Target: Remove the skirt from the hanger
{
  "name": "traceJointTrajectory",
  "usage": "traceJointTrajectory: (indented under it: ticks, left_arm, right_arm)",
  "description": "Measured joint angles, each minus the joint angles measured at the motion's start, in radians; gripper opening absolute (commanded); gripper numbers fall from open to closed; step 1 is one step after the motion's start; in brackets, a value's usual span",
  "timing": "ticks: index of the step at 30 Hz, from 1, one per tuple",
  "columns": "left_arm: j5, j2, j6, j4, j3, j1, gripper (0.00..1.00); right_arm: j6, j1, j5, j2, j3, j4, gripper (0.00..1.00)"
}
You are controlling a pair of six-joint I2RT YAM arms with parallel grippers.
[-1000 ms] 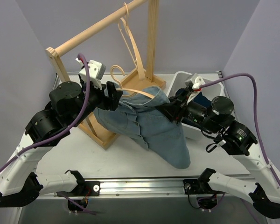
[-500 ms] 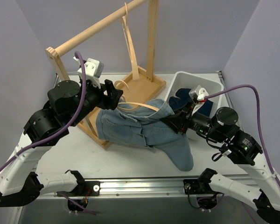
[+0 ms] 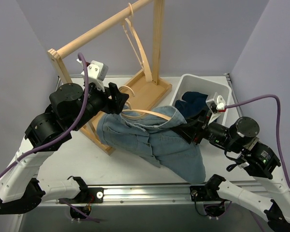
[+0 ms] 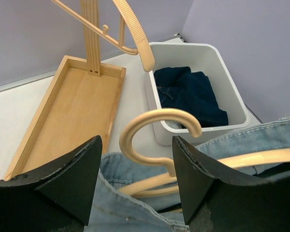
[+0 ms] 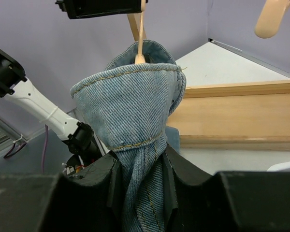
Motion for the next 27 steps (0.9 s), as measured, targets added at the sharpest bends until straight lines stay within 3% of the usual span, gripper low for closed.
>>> traceJointTrajectory:
  ticks: [5, 6, 8, 9, 12, 13, 14, 15, 18, 21, 27]
  left_arm:
    - [0.029, 0.023, -0.003, 0.021, 0.0, 0.018, 0.66]
    - [0.031, 0.026, -0.003, 0.022, -0.001, 0.021, 0.55]
    - [0.05, 0.036, -0.019, 0.033, -0.005, 0.028, 0.24]
    - [0.068, 0.04, -0.021, 0.038, -0.01, 0.032, 0.03]
    - [0.11, 0.046, -0.024, 0.054, -0.015, 0.039, 0.02]
    - [0.119, 0.046, -0.022, 0.059, -0.015, 0.04, 0.02]
    - [0.129, 0.046, -0.022, 0.063, -0.015, 0.042, 0.02]
    - [0.134, 0.046, -0.021, 0.065, -0.015, 0.042, 0.02]
    - [0.148, 0.049, -0.02, 0.063, -0.015, 0.043, 0.02]
    - [0.151, 0.054, -0.018, 0.062, -0.015, 0.043, 0.02]
    - [0.152, 0.066, -0.01, 0.058, -0.015, 0.043, 0.02]
  right_arm:
    - [0.009, 0.0, -0.03, -0.012, 0.0, -0.002, 0.0]
    - [0.011, 0.0, -0.032, -0.014, 0.0, -0.003, 0.0]
    - [0.017, 0.0, -0.034, -0.021, 0.0, -0.003, 0.0]
    - [0.019, 0.0, -0.033, -0.025, 0.0, -0.003, 0.0]
    - [0.029, -0.002, -0.014, -0.033, 0.0, -0.021, 0.0]
    - [0.032, -0.002, -0.008, -0.035, 0.0, -0.027, 0.07]
    - [0.035, -0.001, -0.002, -0.038, 0.002, -0.036, 0.27]
    - [0.04, -0.001, 0.003, -0.038, 0.008, -0.047, 0.36]
    - [0.048, 0.0, 0.025, -0.02, 0.036, -0.074, 0.53]
    - [0.049, 0.0, 0.043, 0.002, 0.058, -0.085, 0.6]
    - [0.047, 0.0, 0.066, 0.026, 0.078, -0.094, 0.62]
